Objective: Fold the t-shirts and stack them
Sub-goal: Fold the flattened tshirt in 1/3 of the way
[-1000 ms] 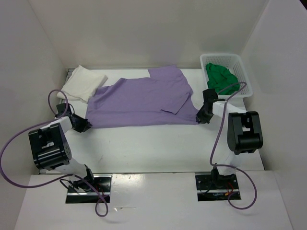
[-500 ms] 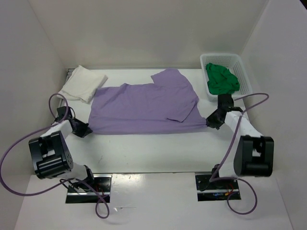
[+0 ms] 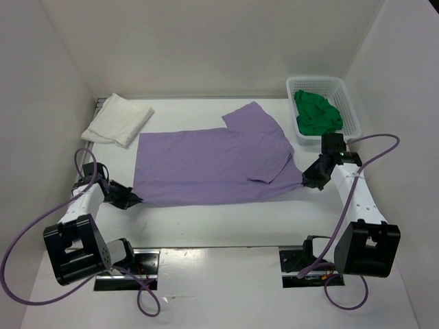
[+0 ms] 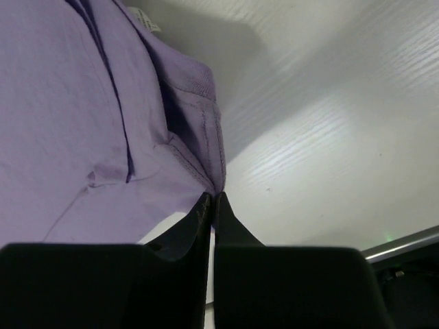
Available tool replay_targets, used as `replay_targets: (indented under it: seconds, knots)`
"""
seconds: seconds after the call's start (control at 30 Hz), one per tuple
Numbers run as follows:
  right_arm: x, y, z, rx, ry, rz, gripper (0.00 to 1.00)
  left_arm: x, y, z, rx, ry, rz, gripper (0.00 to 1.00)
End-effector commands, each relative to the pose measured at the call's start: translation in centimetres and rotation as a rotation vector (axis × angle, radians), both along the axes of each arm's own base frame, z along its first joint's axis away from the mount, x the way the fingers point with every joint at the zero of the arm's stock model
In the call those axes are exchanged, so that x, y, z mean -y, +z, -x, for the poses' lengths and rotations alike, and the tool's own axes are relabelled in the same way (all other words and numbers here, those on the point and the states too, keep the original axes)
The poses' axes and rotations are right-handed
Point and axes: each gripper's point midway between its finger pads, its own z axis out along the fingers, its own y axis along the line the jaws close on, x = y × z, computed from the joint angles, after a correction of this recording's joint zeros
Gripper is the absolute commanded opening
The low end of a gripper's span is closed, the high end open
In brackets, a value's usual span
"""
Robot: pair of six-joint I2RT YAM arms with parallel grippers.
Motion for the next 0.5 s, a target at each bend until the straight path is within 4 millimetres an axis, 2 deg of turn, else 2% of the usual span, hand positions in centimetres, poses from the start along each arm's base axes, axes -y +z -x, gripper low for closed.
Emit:
replay_targets:
  seconds: [0.0, 0.03, 0.07, 0.1, 0.13, 0.17, 0.2, 0.23, 0.27, 0.3, 0.33, 0.4, 0.43, 0.47]
  knots:
    - [0.9, 1.8, 0.9, -0.023, 0.016, 0.06, 0.0, 1.8, 0.6, 1.6, -0.027, -0.016, 0.079, 0.1]
    - [1.1, 1.8, 0.9, -0.024, 0.013, 0.068, 0.0, 1.4, 0.8, 1.5, -0.032, -0.01, 0.058, 0.29]
    - [1.1, 1.8, 0.9, -0.024, 0.013, 0.068, 0.02, 1.2, 1.4, 1.1, -0.008, -0.021, 0.044, 0.4]
    - [1.1, 1.8, 0.9, -0.025, 0.022, 0.071, 0.14, 1.0, 1.5, 1.2, -0.014, -0.027, 0.029, 0.5]
    - [1.1, 2.1, 0.9, -0.023, 0.022, 0.071, 0.2, -0.1, 2.3, 0.4, 0.0, -0.022, -0.026, 0.6]
    - [1.3, 2.1, 0.9, -0.024, 0.018, 0.08, 0.27, -0.8, 2.9, 0.0, 0.007, -0.024, -0.065, 0.8]
    - [1.3, 2.1, 0.9, -0.025, 0.027, 0.083, 0.43, -1.4, 3.4, -0.1, 0.001, -0.014, -0.096, 0.88]
    - [1.3, 2.5, 0.7, -0.007, 0.026, 0.086, 0.49, -2.3, 3.8, -0.5, 0.009, -0.013, -0.145, 0.92]
    - [1.3, 2.6, 0.7, -0.007, 0.026, 0.086, 0.54, -3.2, 5.0, -1.3, 0.031, -0.01, -0.191, 0.95]
    - [1.5, 3.0, 0.2, 0.014, 0.022, 0.097, 0.63, -3.8, 5.6, -1.6, 0.036, 0.001, -0.22, 0.98]
    - [1.6, 3.7, -0.2, 0.033, 0.03, 0.104, 0.66, -4.6, 6.3, -2.0, 0.05, 0.0, -0.259, 0.99]
    - [2.2, 4.5, -1.1, 0.061, 0.027, 0.135, 0.67, -5.0, 7.6, -3.4, 0.115, -0.016, -0.285, 0.99]
    - [2.2, 4.8, -2.0, 0.103, 0.067, 0.145, 0.67, -4.5, 7.9, -4.1, 0.152, -0.046, -0.282, 0.91]
    - [1.7, 4.7, -2.7, 0.117, 0.09, 0.12, 0.61, -3.5, 8.3, -5.0, 0.2, -0.092, -0.255, 0.84]
